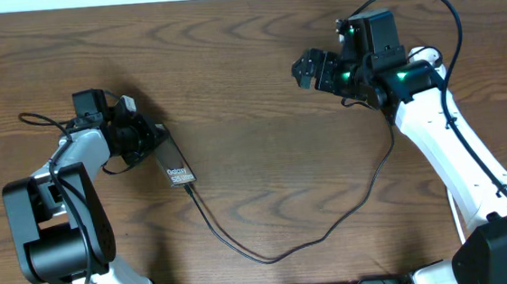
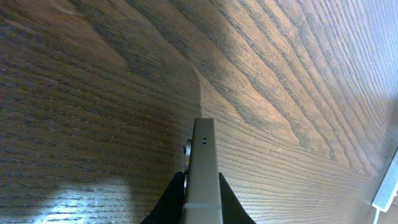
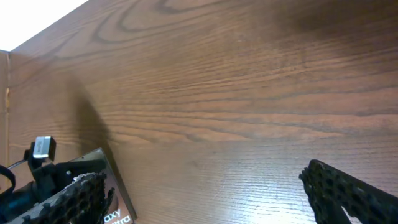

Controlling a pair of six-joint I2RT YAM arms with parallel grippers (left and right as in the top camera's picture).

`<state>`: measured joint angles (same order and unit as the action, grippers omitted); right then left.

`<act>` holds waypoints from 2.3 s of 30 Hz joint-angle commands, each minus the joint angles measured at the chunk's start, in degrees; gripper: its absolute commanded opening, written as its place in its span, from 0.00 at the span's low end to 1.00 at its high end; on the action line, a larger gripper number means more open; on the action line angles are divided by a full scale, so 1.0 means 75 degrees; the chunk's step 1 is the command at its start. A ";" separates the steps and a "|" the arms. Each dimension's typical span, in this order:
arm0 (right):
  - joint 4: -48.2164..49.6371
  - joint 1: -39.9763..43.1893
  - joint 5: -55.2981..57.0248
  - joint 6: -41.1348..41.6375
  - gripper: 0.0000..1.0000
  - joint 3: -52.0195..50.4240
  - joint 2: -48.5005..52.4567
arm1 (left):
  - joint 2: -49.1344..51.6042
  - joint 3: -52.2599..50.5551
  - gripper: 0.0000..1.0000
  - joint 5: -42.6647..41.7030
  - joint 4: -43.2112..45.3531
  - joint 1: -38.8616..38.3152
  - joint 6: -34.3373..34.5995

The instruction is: Plug charger to phone and switch on socket

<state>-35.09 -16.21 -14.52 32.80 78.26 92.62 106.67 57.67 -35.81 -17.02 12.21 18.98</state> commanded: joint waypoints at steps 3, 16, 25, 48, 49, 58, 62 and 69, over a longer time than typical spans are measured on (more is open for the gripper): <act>-0.0038 -0.0052 0.0128 -0.0099 0.99 0.0055 -0.0061 | 0.0070 0.0067 0.07 -0.0070 -0.0044 -0.0026 -0.0157; -0.0073 -0.0052 0.0207 -0.0099 0.99 0.0055 -0.0061 | 0.0073 0.0067 0.07 0.0242 -0.0169 -0.0026 -0.0157; -0.0163 -0.0052 0.0239 -0.0099 0.99 0.0050 -0.0061 | 0.0073 0.0067 0.08 0.0271 -0.0251 -0.0026 -0.0160; -0.0338 -0.0052 0.0525 -0.0096 0.99 0.0044 -0.0061 | 0.0073 0.0067 0.07 0.0475 -0.0440 -0.0026 -0.0160; -0.0341 -0.0052 0.0527 -0.0099 0.99 0.0044 -0.0061 | 0.0073 0.0067 0.07 0.0478 -0.0440 -0.0023 -0.0160; -0.0323 -0.0052 0.0551 -0.0096 0.99 0.0044 -0.0061 | 0.0082 0.0067 0.08 0.0530 -0.0446 -0.0026 -0.0160; -0.0315 -0.0052 0.0551 -0.0096 0.99 0.0044 -0.0055 | 0.0082 0.0047 0.08 0.0530 -0.0481 -0.0026 -0.0160; -0.0321 -0.0052 0.0551 -0.0099 0.99 0.0044 -0.0050 | 0.0082 -0.0184 0.07 0.0530 -0.0466 -0.0026 -0.0160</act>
<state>-37.58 -16.21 -11.03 32.80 78.26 92.62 106.67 57.49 -32.45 -20.38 12.21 19.00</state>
